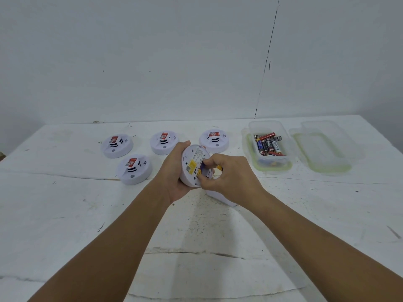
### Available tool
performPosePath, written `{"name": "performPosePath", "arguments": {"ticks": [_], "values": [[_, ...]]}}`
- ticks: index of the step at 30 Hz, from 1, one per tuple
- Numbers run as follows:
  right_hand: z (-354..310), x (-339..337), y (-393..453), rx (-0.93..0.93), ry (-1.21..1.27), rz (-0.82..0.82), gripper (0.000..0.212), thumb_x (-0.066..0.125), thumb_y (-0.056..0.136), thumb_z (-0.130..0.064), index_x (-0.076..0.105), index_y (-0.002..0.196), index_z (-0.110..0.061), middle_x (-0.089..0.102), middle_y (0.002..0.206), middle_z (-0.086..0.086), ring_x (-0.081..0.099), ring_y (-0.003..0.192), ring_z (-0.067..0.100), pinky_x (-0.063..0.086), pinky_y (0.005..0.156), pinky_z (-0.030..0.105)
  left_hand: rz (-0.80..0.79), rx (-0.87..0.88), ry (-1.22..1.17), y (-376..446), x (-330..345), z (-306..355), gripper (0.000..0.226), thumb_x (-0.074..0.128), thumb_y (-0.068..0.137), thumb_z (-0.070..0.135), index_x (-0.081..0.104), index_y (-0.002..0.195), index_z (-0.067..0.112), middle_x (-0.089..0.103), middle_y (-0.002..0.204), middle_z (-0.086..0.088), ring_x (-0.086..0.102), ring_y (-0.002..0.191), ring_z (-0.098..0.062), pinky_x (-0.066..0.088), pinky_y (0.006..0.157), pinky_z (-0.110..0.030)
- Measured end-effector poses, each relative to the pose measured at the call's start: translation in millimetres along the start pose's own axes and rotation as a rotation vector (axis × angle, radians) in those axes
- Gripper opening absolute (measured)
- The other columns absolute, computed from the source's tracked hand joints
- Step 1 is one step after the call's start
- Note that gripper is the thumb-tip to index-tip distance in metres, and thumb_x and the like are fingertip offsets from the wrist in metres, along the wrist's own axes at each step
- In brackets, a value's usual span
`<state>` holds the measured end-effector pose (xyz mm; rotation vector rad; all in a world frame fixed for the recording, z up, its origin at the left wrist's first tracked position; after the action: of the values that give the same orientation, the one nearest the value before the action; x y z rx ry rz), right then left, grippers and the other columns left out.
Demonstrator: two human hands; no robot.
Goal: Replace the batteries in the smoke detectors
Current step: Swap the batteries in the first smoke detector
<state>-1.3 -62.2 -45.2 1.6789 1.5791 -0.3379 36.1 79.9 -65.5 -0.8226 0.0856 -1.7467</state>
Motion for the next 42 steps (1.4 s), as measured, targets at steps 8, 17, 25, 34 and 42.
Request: {"name": "performPosePath", "arguments": {"ticks": [8,17,25,34,42], "values": [[0.3,1.8,0.0,-0.007,0.002,0.001,0.031,0.083,0.078,-0.034,0.079,0.105,-0.02,0.078,0.095,-0.012,0.065,0.077,0.005,0.047,0.066,0.009,0.02,0.001,-0.011,0.1,-2.1,-1.1,0.044,0.049,0.101,0.05,0.073,0.116,0.016,0.072,0.1,-0.012,0.065,0.098,-0.029,0.059,0.069,-0.038],[-6.2,-0.8,4.7,0.001,0.039,-0.019,0.03,0.083,0.08,-0.03,0.079,0.108,-0.019,0.076,0.094,-0.015,0.061,0.073,-0.006,0.043,0.065,0.007,0.045,0.014,0.019,-1.6,-4.5,9.4,0.044,0.05,0.101,0.05,0.076,0.106,0.016,0.074,0.099,-0.013,0.068,0.09,-0.029,0.057,0.074,-0.039],[-9.2,4.3,0.6,0.158,0.164,-0.094,0.035,0.072,0.096,-0.033,0.073,0.129,-0.022,0.068,0.096,-0.024,0.056,0.067,-0.016,0.042,0.065,0.005,0.125,0.098,-0.048,1.3,-0.9,6.2,0.042,0.048,0.103,0.052,0.073,0.102,0.018,0.075,0.079,-0.007,0.071,0.065,-0.021,0.054,0.069,-0.037],[7.6,14.0,-0.1,0.692,0.826,-0.12,0.029,0.087,0.081,-0.008,0.077,0.107,-0.014,0.079,0.099,0.015,0.033,0.044,0.01,0.027,0.042,0.023,0.193,0.141,0.053,1.8,1.2,9.4,0.043,0.045,0.103,0.057,0.07,0.113,0.024,0.075,0.101,-0.008,0.068,0.091,-0.027,0.056,0.084,-0.043],[9.3,14.6,-1.3,0.772,0.755,-0.156,0.022,0.066,0.094,-0.014,0.069,0.116,-0.018,0.066,0.085,0.006,0.029,0.049,0.012,0.027,0.044,0.023,0.146,0.152,0.135,5.2,14.4,4.8,0.038,0.045,0.104,0.054,0.072,0.11,0.027,0.072,0.096,-0.006,0.066,0.085,-0.023,0.054,0.079,-0.039]]}}
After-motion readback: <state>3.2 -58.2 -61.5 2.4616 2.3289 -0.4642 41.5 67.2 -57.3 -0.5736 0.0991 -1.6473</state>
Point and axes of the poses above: each hand's wrist, its own y-axis towards the middle knuckle, its own x-axis out of the palm, z = x × y, the point moved 5 cm from there along y, towards the middle knuckle
